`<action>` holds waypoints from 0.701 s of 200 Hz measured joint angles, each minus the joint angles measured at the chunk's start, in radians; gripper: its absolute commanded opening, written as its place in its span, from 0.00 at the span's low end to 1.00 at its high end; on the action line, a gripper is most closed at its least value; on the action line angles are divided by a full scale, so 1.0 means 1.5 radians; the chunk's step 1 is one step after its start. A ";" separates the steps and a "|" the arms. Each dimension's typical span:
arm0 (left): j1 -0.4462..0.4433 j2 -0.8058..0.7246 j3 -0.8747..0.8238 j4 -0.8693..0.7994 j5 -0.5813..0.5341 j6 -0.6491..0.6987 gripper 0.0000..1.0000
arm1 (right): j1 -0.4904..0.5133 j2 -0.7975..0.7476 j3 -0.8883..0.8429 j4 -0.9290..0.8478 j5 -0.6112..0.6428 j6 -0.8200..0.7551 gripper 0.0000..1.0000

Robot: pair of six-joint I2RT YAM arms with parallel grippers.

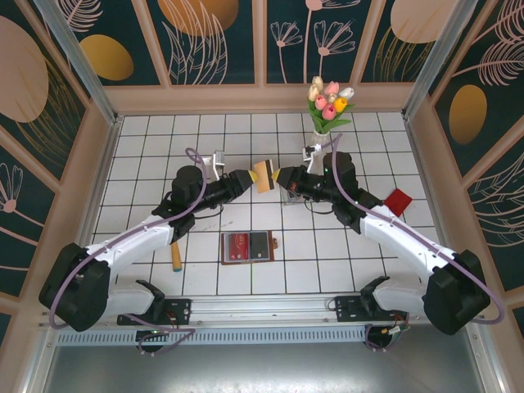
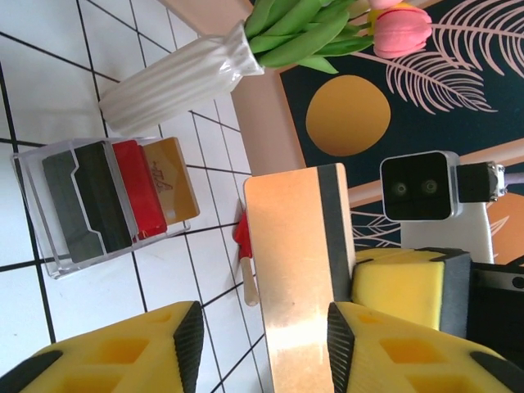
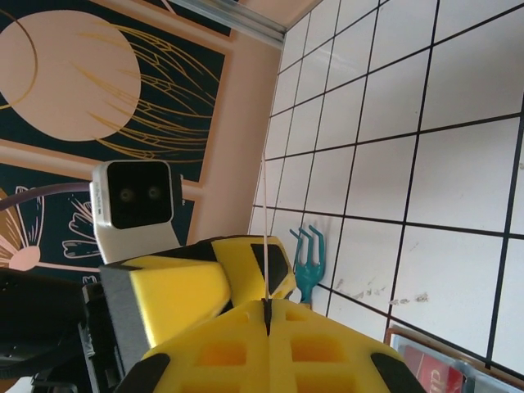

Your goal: Put the credit cards into the card holder

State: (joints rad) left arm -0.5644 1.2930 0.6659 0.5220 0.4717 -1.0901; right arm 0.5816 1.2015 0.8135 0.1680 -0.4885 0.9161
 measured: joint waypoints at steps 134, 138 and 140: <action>0.008 0.024 0.005 0.044 0.077 0.020 0.05 | -0.014 0.007 -0.001 -0.019 -0.061 -0.052 0.17; 0.008 0.025 0.007 0.042 0.083 0.024 0.05 | -0.014 0.009 0.002 -0.024 -0.066 -0.057 0.16; 0.008 0.026 0.008 0.041 0.085 0.024 0.05 | -0.014 0.010 0.003 -0.026 -0.067 -0.059 0.16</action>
State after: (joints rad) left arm -0.5529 1.3323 0.6781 0.5842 0.5991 -1.0538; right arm 0.5606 1.2167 0.8181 0.1295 -0.5892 0.8272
